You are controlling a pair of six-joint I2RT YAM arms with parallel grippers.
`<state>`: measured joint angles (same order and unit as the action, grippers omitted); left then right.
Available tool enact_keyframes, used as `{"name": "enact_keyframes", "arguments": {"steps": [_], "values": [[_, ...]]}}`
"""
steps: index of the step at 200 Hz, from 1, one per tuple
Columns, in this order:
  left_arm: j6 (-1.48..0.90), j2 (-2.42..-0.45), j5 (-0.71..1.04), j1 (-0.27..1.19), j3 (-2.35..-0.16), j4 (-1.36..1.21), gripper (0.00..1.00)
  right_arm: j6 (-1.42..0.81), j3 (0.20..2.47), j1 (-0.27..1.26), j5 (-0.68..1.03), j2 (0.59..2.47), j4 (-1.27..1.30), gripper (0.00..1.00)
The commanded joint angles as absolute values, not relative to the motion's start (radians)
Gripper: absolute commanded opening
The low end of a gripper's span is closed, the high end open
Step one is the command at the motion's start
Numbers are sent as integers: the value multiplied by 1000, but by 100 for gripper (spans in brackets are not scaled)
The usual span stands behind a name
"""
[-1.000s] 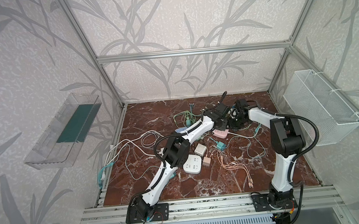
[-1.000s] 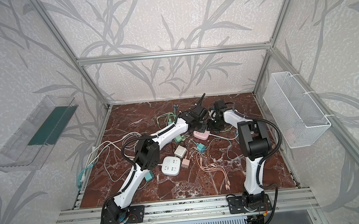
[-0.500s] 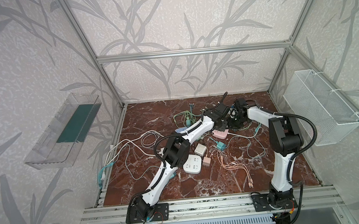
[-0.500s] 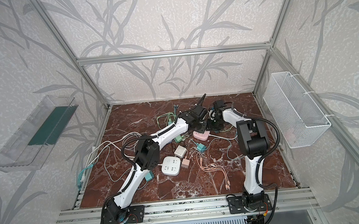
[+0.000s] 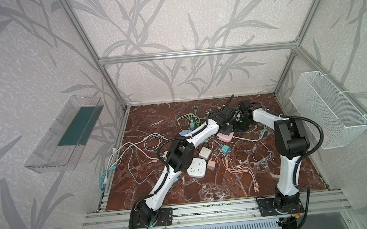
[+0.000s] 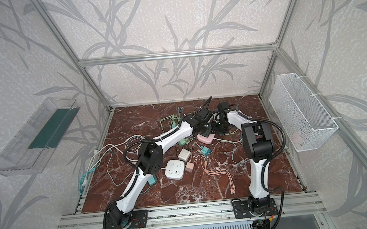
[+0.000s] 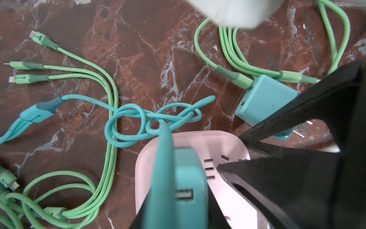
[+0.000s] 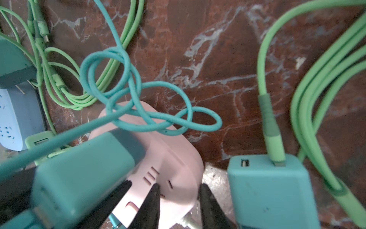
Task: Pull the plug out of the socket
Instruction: 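Clamp the last teal charger with the left gripper while the right holds the strip, then pull the last teal charger up out of the pink strip with the left gripper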
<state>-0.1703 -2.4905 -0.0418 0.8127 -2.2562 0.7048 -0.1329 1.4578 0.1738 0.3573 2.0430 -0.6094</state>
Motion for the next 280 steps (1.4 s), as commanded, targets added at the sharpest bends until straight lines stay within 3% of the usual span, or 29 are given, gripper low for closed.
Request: {"name": "enact_keyframes", "arguments": {"steps": [1,53,112,184,280], "values": [[-137,-2391,42,851,-2311,678,7,-119,1428,193,286,2131,-660,34],[-251,-2324,143,786,-2176,554,7,-117,1431,195,283,2132,-665,34],[-216,-2342,123,763,-2189,599,7,-117,1431,195,273,2125,-662,34],[-269,-2392,234,697,-2197,559,7,-94,1405,192,351,2085,-614,34],[-374,-2488,427,630,-2229,463,9,-92,1379,190,436,2005,-553,45]]}}
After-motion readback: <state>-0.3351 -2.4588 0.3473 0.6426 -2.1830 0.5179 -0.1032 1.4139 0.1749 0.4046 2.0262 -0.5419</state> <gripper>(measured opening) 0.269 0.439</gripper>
